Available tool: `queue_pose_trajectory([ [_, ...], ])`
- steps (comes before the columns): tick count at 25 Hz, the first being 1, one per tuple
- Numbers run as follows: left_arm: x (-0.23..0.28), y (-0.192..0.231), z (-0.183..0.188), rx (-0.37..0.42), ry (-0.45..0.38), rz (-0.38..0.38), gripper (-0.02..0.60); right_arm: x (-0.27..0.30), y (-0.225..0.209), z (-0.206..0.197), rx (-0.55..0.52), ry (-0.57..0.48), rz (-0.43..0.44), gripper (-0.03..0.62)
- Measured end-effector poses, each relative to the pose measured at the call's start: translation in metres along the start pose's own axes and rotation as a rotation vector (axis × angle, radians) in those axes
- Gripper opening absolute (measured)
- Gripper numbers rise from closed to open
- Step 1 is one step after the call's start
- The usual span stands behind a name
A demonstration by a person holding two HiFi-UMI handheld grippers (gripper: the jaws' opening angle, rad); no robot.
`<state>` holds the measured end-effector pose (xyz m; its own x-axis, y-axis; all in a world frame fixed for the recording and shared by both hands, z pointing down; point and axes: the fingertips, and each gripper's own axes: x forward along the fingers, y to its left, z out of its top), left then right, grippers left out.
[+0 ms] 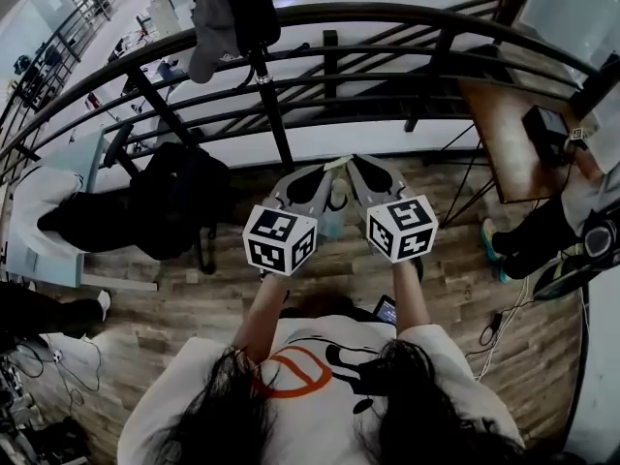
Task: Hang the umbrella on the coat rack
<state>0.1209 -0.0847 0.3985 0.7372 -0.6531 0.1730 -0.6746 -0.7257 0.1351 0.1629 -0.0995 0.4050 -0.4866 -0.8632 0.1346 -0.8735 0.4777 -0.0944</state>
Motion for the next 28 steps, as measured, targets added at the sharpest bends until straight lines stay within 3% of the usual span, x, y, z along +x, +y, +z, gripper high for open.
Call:
queue_pose_trajectory([
  [13,0.033,0.004,0.017,0.025,-0.016,0.047,0.000,0.014,-0.032,0.014,-0.031,-0.016,0.078,0.026],
  [21,0.063,0.040,0.025,0.021,-0.028,0.023,0.000,0.057,-0.053,0.018,-0.043,-0.009,0.073,0.026],
  [28,0.096,0.099,0.041,0.013,-0.019,-0.026,0.000,0.125,-0.073,0.031,-0.015,-0.009,0.028,0.026],
])
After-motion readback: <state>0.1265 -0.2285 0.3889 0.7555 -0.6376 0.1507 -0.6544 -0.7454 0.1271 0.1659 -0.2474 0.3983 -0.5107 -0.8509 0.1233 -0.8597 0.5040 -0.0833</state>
